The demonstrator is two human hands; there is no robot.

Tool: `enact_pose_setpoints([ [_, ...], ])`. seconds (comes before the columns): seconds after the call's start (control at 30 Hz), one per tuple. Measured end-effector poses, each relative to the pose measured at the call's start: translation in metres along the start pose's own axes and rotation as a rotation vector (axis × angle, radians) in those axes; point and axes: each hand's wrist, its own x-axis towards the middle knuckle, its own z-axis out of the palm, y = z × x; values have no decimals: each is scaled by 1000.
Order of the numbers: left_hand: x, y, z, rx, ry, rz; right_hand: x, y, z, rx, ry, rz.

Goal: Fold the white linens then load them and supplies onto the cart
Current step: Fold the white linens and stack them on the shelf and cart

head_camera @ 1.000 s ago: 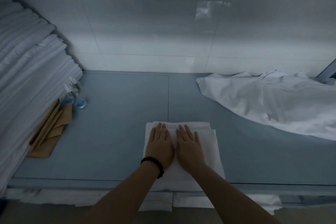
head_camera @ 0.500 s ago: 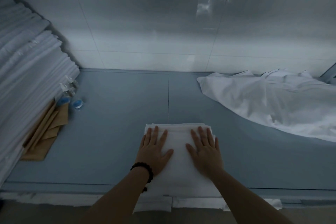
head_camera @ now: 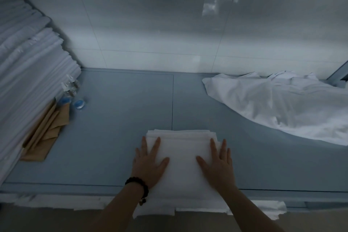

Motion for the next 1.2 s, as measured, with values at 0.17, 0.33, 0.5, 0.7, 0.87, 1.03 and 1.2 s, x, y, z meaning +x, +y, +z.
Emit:
enact_pose_setpoints([
  [0.17, -8, 7, 0, -90, 16, 42, -11, -7, 1, 182, -34, 79],
  [0.33, -12, 7, 1, -69, 7, 51, -18, -7, 1, 201, -20, 56],
  [0.5, -14, 6, -3, -135, 13, 53, -19, -6, -2, 242, -47, 26],
  [0.7, -14, 4, -11, -210, 49, 82, -20, -2, -8, 315, -40, -27],
  [0.87, -12, 5, -11, -247, 28, 49, -21, -1, -10, 378, 14, 4],
  [1.03, -18, 6, -7, -233, -6, 10, -27, 3, -3, 368, -22, 62],
  [1.2, -29, 10, -5, -223, -25, -11, -33, 4, 1, 361, -13, 59],
])
